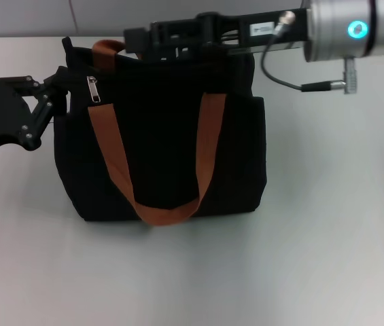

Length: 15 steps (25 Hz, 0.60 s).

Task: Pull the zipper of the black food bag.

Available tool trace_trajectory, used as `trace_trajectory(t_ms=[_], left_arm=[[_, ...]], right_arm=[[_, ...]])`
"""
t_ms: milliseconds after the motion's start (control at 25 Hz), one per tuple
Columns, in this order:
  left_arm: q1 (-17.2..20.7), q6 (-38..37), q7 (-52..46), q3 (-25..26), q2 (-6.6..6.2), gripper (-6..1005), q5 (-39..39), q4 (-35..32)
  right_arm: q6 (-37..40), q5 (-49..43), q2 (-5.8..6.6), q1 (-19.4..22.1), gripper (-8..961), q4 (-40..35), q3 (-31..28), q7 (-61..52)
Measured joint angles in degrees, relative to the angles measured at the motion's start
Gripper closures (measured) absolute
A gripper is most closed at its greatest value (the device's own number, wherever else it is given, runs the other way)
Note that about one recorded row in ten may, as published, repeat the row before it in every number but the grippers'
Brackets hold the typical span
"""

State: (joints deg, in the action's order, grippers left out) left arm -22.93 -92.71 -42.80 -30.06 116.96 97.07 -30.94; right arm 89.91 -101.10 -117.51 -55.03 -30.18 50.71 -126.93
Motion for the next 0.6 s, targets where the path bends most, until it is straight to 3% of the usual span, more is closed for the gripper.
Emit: trace_trajectory(t_ms=[600], left_arm=[[-0.41, 0.14, -0.24, 0.0, -0.05, 972, -0.22, 0.08]], right_arm=[[-7.0, -2.17, -0.72, -4.56, 215, -0.43, 7.72, -6.33]])
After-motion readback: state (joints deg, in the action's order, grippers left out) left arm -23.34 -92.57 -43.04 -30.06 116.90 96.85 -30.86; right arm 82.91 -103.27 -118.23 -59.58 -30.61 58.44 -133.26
